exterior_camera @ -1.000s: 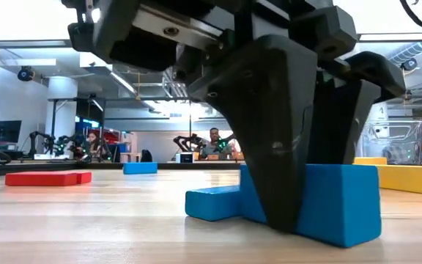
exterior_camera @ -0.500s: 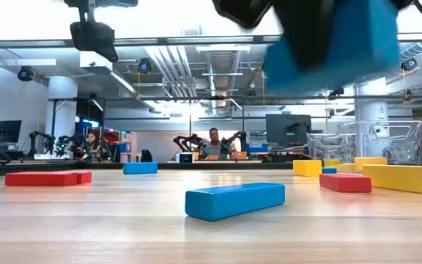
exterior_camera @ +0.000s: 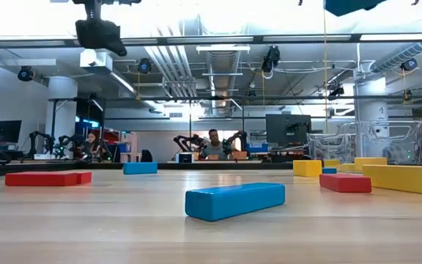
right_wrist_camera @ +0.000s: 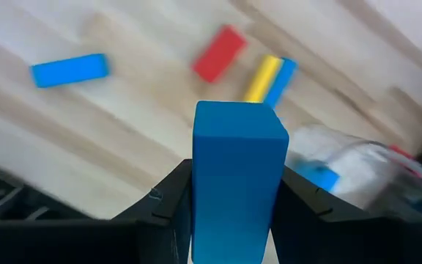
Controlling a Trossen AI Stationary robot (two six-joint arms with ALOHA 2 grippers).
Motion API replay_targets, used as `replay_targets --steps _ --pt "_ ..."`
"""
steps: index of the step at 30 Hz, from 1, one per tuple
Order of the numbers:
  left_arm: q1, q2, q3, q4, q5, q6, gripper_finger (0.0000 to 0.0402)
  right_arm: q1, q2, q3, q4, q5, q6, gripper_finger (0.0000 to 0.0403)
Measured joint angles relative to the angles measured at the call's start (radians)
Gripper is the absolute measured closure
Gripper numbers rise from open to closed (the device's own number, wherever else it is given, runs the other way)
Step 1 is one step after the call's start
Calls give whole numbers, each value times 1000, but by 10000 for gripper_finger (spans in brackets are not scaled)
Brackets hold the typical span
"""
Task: Sort blocks
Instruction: Put the blue block into the bottom right transparent bin
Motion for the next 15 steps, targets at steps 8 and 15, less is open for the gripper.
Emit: replay_targets --steps 8,15 --pt "9 0 0 86 0 -36 8 18 -277 -367 46 0 89 278" --pt "38 0 0 112 -17 -82 8 70 -502 -603 62 0 243 278"
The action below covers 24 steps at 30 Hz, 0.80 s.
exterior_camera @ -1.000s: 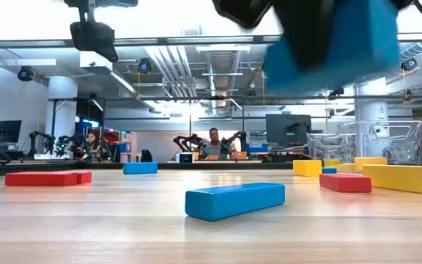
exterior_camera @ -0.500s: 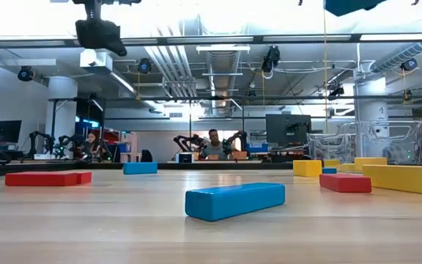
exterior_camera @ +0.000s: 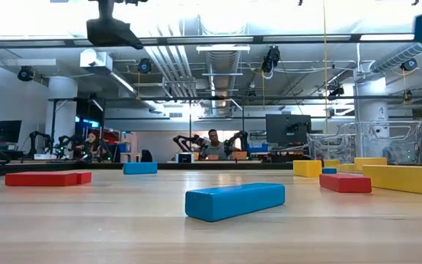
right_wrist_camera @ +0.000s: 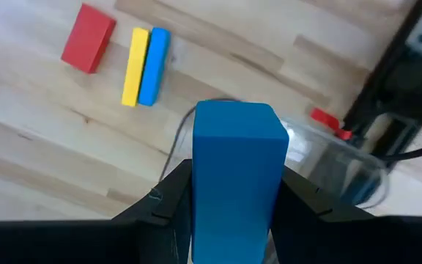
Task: Sort blocks
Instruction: Put the blue block into the bottom right transparent bin
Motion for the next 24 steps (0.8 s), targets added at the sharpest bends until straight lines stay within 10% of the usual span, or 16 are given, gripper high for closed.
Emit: replay_targets --steps 24 --pt "95 0 0 15 -10 -39 8 405 -89 -427 419 -184 610 278"
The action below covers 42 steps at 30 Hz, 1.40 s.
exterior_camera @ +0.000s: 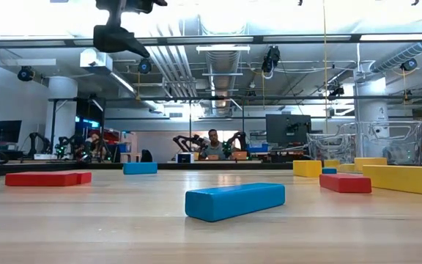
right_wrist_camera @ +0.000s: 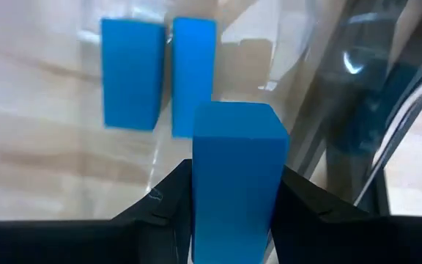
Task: Sort blocks
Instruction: Put the blue block into the bottom right transparent bin, then put the yellow block into the top right transparent bin
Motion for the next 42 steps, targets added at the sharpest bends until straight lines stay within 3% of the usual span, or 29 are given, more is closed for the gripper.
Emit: replay_targets --steps 9,15,19,24,30,34,42 --pt "24 0 0 9 0 -4 8 2 0 -78 1 1 11 278" --pt "24 0 0 10 0 -16 8 2 0 -78 1 1 9 222" --pt "24 0 0 11 0 -27 8 2 0 -70 0 1 8 217" --pt "24 0 0 11 2 -38 8 -2 -7 -3 -16 31 -1 245" --pt "27 0 0 22 -16 -101 8 -42 -19 127 -75 330 -54 290" --pt "37 0 0 22 -67 -132 8 -129 -21 201 -110 463 -223 323" --pt "71 20 0 28 -68 -164 8 -360 -26 284 -110 501 -650 383"
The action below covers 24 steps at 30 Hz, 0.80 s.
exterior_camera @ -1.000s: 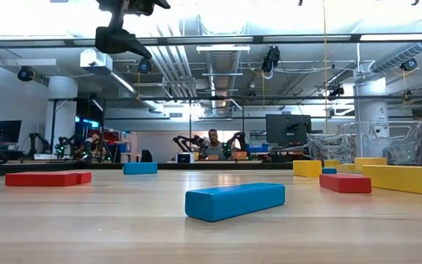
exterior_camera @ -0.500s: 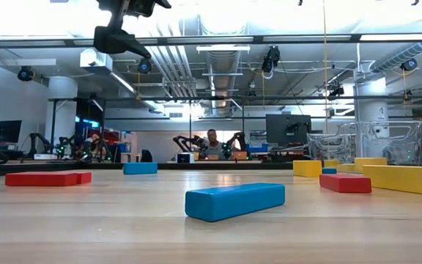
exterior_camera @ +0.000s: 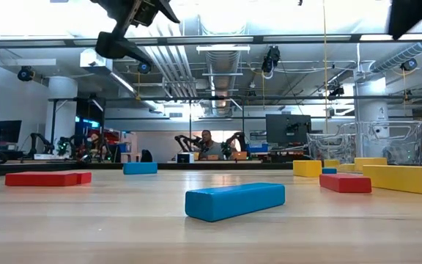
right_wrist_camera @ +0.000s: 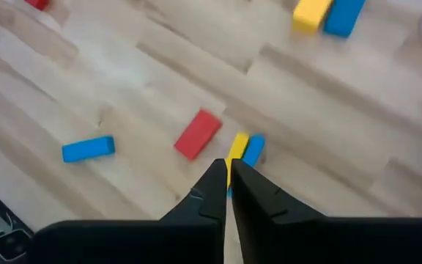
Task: Sort blocks
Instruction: Put the yellow block into the top right transparent bin
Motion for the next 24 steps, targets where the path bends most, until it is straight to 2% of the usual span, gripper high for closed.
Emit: replay_targets --steps 9,13,16,20,24 --pt "6 39 0 -2 2 -73 8 -187 -79 9 9 0 -318 394" --pt "25 53 0 -12 4 -99 8 -251 -126 9 12 20 -396 394" --pt "55 62 0 -32 49 -99 11 -292 -158 9 26 44 -435 394" --pt "112 79 0 -49 82 -58 37 -345 -184 9 51 61 -486 394" --pt "185 108 0 -64 122 -10 87 -404 -190 9 114 69 -550 394"
